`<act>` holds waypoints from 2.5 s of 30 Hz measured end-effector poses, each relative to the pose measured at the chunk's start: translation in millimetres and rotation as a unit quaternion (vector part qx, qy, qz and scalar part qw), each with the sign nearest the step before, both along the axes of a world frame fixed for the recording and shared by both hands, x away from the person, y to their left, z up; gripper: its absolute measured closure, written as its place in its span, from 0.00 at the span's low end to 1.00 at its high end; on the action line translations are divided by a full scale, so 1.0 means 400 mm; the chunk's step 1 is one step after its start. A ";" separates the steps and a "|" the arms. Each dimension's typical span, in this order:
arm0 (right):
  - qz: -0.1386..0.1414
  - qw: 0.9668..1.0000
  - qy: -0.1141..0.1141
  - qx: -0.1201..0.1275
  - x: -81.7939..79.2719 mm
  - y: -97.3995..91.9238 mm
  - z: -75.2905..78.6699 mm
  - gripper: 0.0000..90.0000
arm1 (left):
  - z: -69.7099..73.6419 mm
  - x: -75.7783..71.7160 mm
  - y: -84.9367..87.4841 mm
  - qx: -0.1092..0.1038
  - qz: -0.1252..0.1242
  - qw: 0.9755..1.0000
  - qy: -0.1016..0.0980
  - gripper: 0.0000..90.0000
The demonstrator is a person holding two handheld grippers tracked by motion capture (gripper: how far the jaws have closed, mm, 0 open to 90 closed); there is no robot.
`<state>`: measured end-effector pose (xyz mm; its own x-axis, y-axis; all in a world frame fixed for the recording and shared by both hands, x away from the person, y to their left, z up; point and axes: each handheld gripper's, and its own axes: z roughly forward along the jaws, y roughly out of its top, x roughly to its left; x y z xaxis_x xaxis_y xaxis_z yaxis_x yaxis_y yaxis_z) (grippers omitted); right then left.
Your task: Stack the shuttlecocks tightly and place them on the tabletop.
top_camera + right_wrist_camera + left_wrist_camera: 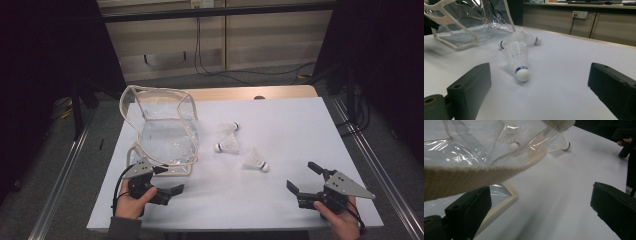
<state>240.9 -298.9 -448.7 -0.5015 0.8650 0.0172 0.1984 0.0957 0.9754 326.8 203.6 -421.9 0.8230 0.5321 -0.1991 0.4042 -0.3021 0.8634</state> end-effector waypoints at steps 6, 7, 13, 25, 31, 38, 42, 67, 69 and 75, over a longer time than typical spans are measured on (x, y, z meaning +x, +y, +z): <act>0.001 1.000 -0.001 0.001 -0.001 -0.002 0.000 0.05 | -0.007 0.005 0.010 -0.001 0.012 1.000 0.000 0.04; 0.001 1.000 0.000 0.001 -0.001 -0.002 0.000 0.05 | -0.008 0.005 0.011 0.000 0.013 1.000 -0.001 0.04; -0.001 1.000 0.001 -0.002 0.000 0.000 0.000 0.05 | -0.013 0.008 0.018 0.006 0.022 1.000 -0.001 0.04; -0.005 1.000 0.001 -0.014 0.012 -0.002 0.003 0.05 | -0.012 0.008 0.025 0.000 0.028 1.000 -0.009 0.04; -0.011 1.000 0.004 -0.023 0.028 -0.002 0.007 0.05 | -0.014 0.011 0.022 0.003 0.024 1.000 -0.008 0.04; -0.015 1.000 0.012 -0.022 0.044 0.001 0.011 0.05 | -0.013 0.009 0.021 0.001 0.021 1.000 -0.008 0.04; -0.014 1.000 0.011 -0.021 0.051 0.004 0.016 0.05 | -0.013 0.010 0.022 -0.001 0.022 1.000 -0.008 0.04; -0.001 0.999 0.034 -0.030 0.119 0.053 0.027 0.06 | -0.015 0.012 0.020 0.003 0.023 1.000 -0.010 0.04; 0.002 0.999 0.035 -0.029 0.125 0.058 0.029 0.06 | -0.015 0.012 0.019 0.002 0.022 1.000 -0.009 0.04; 0.001 0.998 0.043 -0.035 0.145 0.066 0.027 0.05 | -0.015 0.012 0.018 0.003 0.022 1.000 -0.008 0.04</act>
<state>298.8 -272.6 -437.8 -0.5018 0.8650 -0.0008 0.2804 0.1636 0.9458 331.6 210.8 -428.0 0.8020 0.5687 -0.1824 0.4025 -0.2891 0.8685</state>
